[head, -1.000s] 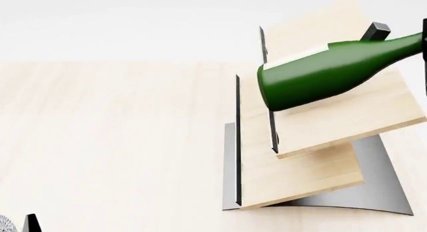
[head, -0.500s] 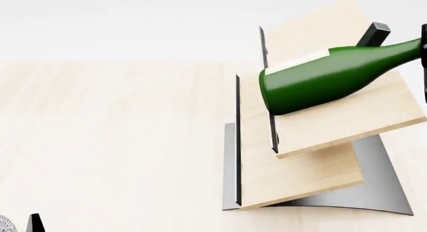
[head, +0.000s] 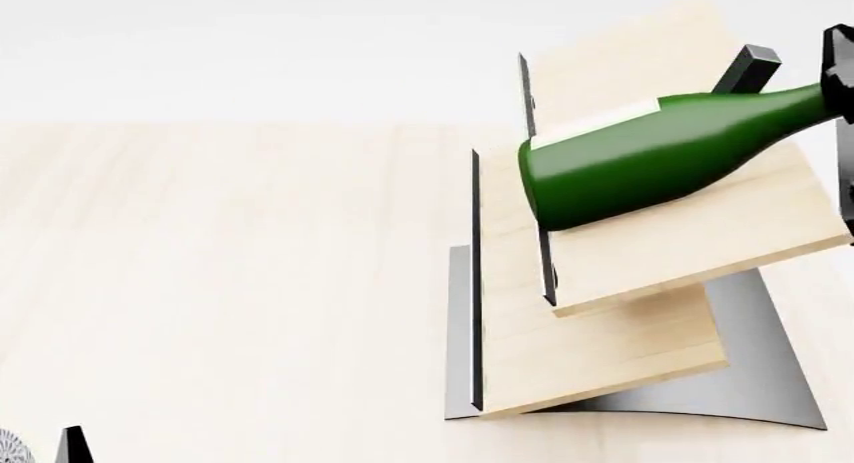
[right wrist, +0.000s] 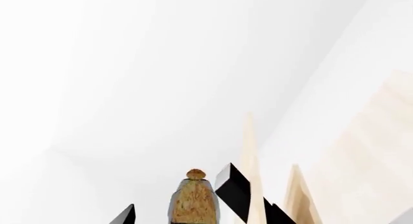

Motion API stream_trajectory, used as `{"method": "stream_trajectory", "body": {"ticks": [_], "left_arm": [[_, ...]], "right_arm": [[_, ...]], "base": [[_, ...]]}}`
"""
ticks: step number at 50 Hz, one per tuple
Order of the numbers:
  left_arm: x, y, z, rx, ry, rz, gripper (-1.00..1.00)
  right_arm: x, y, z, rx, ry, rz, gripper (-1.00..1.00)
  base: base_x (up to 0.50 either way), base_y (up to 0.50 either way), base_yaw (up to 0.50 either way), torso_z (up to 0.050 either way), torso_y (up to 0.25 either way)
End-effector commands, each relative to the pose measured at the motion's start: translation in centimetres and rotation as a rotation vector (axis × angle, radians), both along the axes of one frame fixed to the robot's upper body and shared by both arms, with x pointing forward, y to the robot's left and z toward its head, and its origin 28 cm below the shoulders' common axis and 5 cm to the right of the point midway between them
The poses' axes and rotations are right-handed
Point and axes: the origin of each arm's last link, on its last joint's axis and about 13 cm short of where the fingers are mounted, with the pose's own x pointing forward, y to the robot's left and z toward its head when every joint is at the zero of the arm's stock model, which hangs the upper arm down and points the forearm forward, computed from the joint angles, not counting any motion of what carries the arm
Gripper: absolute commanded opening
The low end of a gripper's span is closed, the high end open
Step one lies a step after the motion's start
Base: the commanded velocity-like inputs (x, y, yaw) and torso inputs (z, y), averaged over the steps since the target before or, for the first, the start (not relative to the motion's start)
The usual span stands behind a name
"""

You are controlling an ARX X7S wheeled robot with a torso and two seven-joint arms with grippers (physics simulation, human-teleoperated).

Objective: Put the wine bottle on the wine rack.

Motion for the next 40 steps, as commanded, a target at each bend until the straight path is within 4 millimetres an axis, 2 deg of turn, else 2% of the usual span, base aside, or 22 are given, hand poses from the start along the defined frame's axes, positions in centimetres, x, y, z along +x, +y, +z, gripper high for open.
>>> {"method": "stream_trajectory", "body": {"ticks": [1,9,15,22,27,33,40], "left_arm": [[0.0,0.0,0.0,0.001,0.002,-0.001,1.0],[0.0,-0.1,0.0,0.002,0.001,-0.003,1.0],[0.0,-0.1,0.0,0.003,0.002,-0.004,1.0],[0.0,-0.1,0.0,0.003,0.002,-0.005,1.0],[-0.1,-0.2,0.0,0.004,0.0,-0.006,1.0],[-0.1,-0.2,0.0,0.006,0.0,-0.008,1.0],[-0.1,-0.3,-0.1,0.009,0.002,-0.01,1.0]], "right_arm": [[-0.1,0.4,-0.3,-0.025,0.007,0.025,1.0],[-0.3,0.3,-0.3,-0.031,0.001,0.028,1.0],[-1.1,0.1,0.6,-0.032,-0.029,0.026,1.0],[-3.3,-0.8,2.3,-0.025,-0.098,-0.001,1.0],[-5.2,-1.8,2.6,-0.015,-0.136,-0.041,1.0],[-7.6,-3.6,2.3,0.004,-0.165,-0.119,1.0],[-9.9,-5.5,0.7,0.039,-0.164,-0.192,1.0]], "base": [[0.0,0.0,0.0,0.0,0.0],[0.0,0.0,0.0,0.0,0.0],[0.0,0.0,0.0,0.0,0.0],[0.0,0.0,0.0,0.0,0.0],[0.0,0.0,0.0,0.0,0.0],[0.0,0.0,0.0,0.0,0.0],[0.0,0.0,0.0,0.0,0.0]]}}
